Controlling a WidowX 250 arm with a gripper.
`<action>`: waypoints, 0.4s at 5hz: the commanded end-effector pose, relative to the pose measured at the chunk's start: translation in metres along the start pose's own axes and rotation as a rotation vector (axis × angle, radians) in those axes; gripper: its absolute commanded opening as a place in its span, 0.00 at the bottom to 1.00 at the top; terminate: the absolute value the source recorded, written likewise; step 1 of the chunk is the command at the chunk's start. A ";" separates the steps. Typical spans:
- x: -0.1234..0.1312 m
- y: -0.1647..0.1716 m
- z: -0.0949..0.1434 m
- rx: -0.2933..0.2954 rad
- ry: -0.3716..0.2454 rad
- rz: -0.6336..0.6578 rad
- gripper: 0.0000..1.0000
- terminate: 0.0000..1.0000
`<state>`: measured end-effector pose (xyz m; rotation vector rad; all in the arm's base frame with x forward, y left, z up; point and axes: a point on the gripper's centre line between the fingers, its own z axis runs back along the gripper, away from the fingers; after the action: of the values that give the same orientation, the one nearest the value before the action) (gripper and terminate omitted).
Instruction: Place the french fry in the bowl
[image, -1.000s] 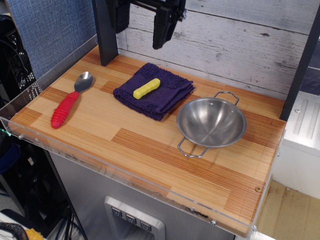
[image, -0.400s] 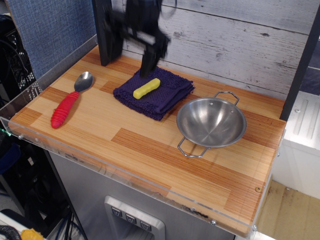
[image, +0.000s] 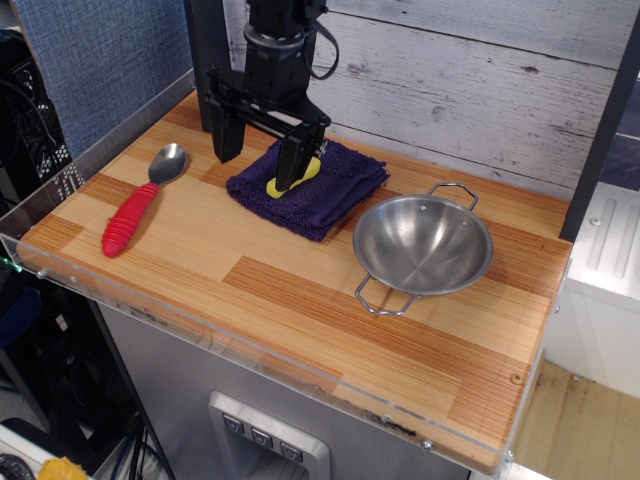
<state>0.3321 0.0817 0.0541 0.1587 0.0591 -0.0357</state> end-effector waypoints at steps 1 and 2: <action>0.007 0.014 0.006 -0.023 -0.023 0.040 1.00 0.00; 0.012 0.012 0.007 -0.065 -0.044 0.048 1.00 0.00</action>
<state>0.3410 0.0848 0.0467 0.0778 0.0580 -0.0024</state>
